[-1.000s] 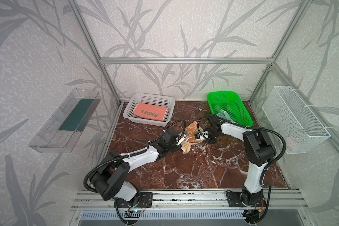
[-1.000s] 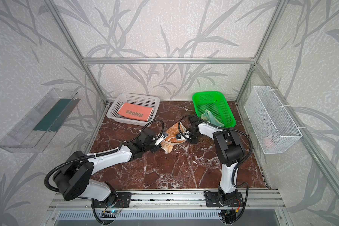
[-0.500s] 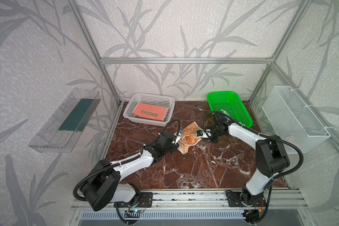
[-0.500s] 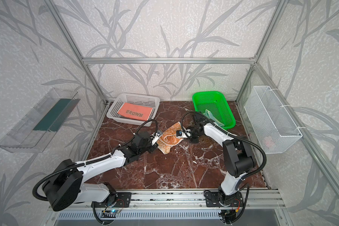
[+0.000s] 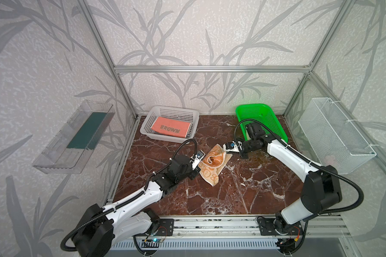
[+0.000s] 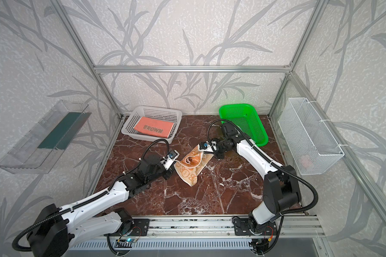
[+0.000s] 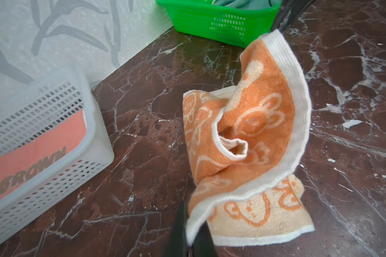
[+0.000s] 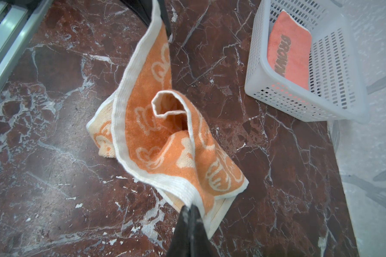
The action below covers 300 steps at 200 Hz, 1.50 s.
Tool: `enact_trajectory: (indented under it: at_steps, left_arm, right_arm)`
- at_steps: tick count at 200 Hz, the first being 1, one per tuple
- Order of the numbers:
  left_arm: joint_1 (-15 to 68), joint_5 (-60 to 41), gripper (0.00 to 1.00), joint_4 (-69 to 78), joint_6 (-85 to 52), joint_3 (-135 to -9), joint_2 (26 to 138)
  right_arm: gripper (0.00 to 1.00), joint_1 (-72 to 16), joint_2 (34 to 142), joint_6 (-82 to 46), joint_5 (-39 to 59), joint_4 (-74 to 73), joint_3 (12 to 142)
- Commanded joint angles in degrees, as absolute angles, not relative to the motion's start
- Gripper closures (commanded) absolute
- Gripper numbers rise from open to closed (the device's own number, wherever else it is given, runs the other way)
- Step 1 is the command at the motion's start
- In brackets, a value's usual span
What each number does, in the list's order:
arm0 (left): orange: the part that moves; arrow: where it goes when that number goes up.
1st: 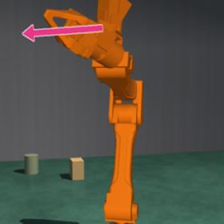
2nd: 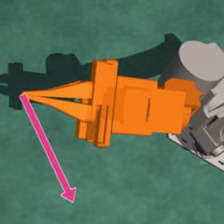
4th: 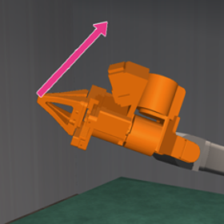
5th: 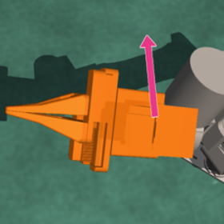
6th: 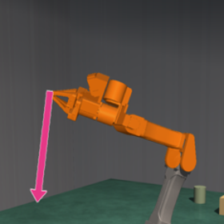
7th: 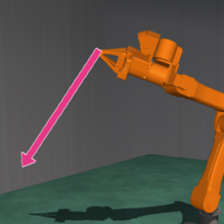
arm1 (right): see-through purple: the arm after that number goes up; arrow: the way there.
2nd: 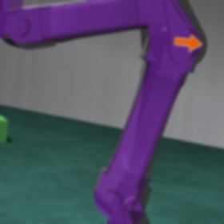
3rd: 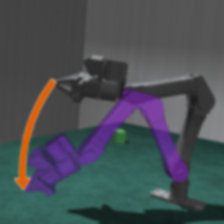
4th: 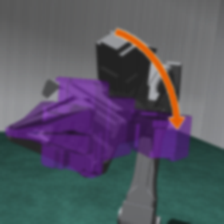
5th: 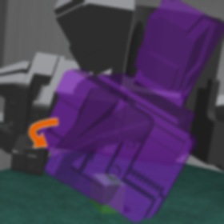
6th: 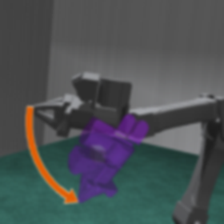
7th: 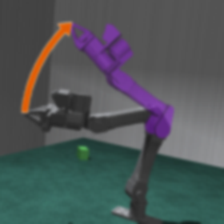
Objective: Fold and stack the towels
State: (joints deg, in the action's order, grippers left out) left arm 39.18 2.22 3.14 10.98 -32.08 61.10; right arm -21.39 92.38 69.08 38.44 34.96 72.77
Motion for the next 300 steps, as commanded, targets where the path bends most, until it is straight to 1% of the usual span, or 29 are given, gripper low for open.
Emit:
enact_trajectory:
  at_steps: [1, 18, 39, 59, 86, 135, 164, 170, 178, 186, 209, 227, 249, 300]
  left_arm:
    - [38.0, 11.1, 1.0, 0.8, 5.6, -31.6, 61.5]
    - [36.7, 14.3, 1.0, 0.0, 2.4, -31.3, 62.8]
    - [35.6, 15.6, 1.0, -0.8, -0.2, -31.8, 63.5]
    - [34.9, 16.2, 1.0, -1.0, -1.6, -32.9, 64.1]
    - [34.6, 15.8, 1.0, -4.0, -3.0, -37.3, 65.9]
    - [34.6, 12.0, 1.0, -10.4, -3.0, -48.2, 69.9]
    - [34.6, 11.2, 1.0, -11.0, -2.7, -50.3, 71.3]
    - [34.5, 11.7, 1.0, -11.0, -2.7, -50.3, 71.6]
    - [34.5, 12.5, 1.0, -11.0, -2.9, -50.3, 72.3]
    - [34.5, 13.3, 1.0, -11.1, -3.3, -50.3, 73.2]
    - [34.4, 14.1, 1.0, -12.2, -4.9, -50.4, 76.1]
    - [33.9, 14.4, 1.0, -13.0, -6.3, -50.4, 78.2]
    - [33.0, 13.8, 1.0, -14.4, -8.3, -50.6, 80.3]
    - [31.4, 11.5, 1.0, -15.5, -9.9, -50.4, 81.0]
  right_arm:
    - [1.0, -22.3, 97.2, 64.2, 36.4, 35.9, 76.8]
    - [1.0, -22.7, 100.5, 61.4, 34.0, 36.2, 78.6]
    - [1.0, -22.7, 102.0, 58.0, 30.7, 36.7, 79.9]
    - [1.0, -22.7, 101.1, 54.3, 27.9, 35.3, 78.5]
    - [1.0, -22.7, 98.2, 46.6, 22.7, 31.7, 74.8]
    - [1.0, -22.6, 85.0, 38.4, 21.7, 30.1, 66.4]
    - [1.0, -23.3, 79.1, 40.8, 24.7, 26.4, 59.7]
    - [0.94, -23.9, 78.4, 42.0, 24.7, 25.3, 58.1]
    - [0.82, -25.2, 77.6, 43.5, 23.6, 23.4, 55.8]
    - [0.74, -26.7, 77.0, 45.3, 22.4, 21.3, 53.7]
    - [0.62, -30.8, 77.2, 47.1, 20.6, 15.9, 49.8]
    - [0.57, -33.6, 79.1, 46.3, 19.3, 12.5, 48.6]
    - [0.54, -37.2, 82.1, 45.8, 15.7, 10.2, 48.3]
    - [0.52, -42.7, 88.9, 49.4, 7.8, 5.2, 48.3]
